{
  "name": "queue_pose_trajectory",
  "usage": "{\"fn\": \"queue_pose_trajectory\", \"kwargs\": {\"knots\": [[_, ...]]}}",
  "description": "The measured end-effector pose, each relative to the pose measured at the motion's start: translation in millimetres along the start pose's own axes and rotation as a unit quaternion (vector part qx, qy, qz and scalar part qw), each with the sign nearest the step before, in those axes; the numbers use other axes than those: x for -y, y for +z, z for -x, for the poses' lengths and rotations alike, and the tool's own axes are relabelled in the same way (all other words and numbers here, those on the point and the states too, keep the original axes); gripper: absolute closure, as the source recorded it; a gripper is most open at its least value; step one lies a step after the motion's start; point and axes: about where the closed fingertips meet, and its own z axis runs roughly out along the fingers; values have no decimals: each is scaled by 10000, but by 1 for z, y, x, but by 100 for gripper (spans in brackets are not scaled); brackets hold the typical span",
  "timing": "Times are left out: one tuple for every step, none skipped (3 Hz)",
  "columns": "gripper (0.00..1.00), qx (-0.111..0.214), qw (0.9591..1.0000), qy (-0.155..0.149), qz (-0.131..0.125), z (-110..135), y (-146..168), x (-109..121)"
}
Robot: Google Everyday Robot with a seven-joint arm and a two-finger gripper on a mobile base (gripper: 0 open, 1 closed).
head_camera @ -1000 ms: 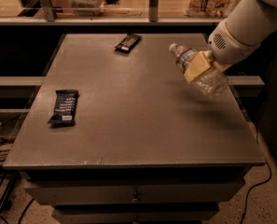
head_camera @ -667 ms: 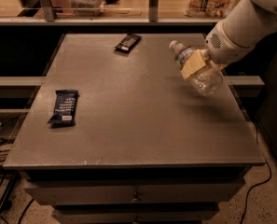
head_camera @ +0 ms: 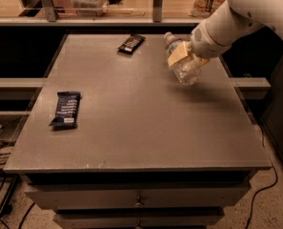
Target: Move water bottle near rxbar chocolate
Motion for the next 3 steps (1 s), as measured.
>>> {"fn": "queue_pose_trajectory", "kwargs": {"knots": [[100,39,9995,301,121,28,29,-4],[83,13,9970,706,327,56,61,-5],[60,-1,9936,996,534,80,83,-11]]}}
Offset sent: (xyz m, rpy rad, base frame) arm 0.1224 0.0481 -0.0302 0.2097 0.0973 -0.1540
